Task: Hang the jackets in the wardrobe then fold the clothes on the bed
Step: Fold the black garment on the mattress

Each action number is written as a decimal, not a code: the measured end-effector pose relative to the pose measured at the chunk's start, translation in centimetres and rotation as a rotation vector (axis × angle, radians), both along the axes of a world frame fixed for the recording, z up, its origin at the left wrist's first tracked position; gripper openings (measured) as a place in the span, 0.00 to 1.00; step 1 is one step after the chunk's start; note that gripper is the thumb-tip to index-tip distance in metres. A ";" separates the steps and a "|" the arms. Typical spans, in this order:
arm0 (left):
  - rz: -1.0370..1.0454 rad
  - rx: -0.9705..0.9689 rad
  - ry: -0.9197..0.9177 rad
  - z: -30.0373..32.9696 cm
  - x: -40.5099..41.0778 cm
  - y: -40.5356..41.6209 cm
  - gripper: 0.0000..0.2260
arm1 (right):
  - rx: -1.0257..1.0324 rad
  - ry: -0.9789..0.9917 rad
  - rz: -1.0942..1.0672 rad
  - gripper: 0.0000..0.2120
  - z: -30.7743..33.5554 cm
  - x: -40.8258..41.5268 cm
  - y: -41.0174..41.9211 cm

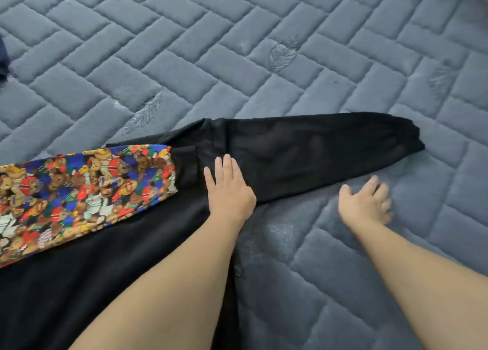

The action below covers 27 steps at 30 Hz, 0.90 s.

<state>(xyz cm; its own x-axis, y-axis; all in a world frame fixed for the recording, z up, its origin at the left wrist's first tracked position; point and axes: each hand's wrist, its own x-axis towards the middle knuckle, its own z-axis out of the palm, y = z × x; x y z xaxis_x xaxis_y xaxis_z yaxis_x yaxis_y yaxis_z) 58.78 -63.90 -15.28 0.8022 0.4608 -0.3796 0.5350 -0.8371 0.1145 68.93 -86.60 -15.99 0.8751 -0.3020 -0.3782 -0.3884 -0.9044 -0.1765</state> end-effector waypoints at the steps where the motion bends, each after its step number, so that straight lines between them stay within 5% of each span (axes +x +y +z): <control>1: -0.021 -0.035 0.005 0.2 1.5 -1.5 0.31 | 0.033 0.023 -0.132 0.33 0.3 1.2 -1.9; 4: -0.117 -0.153 0.106 0.4 5.7 -6.0 0.27 | 0.181 0.050 -0.308 0.29 0.6 5.1 -5.7; 10: 0.066 -0.323 0.301 -0.8 8.5 -10.1 0.27 | 0.789 0.029 -0.661 0.29 0.7 10.3 -6.1; 16: 0.391 -0.664 -0.013 2.3 9.2 -7.9 0.19 | 0.921 -0.040 -0.707 0.07 0.7 10.9 -5.5; 20: 0.899 -1.042 -0.151 5.9 6.8 -4.0 0.14 | 0.953 -0.097 -0.638 0.10 3.3 10.2 -3.2; 24: 1.072 -1.025 -0.221 8.8 2.3 1.8 0.14 | 0.964 -0.245 -0.403 0.05 7.1 7.8 2.8; 27: 1.148 -1.056 -0.248 11.1 -1.9 6.8 0.15 | 0.891 -0.293 -0.035 0.05 9.9 4.2 9.3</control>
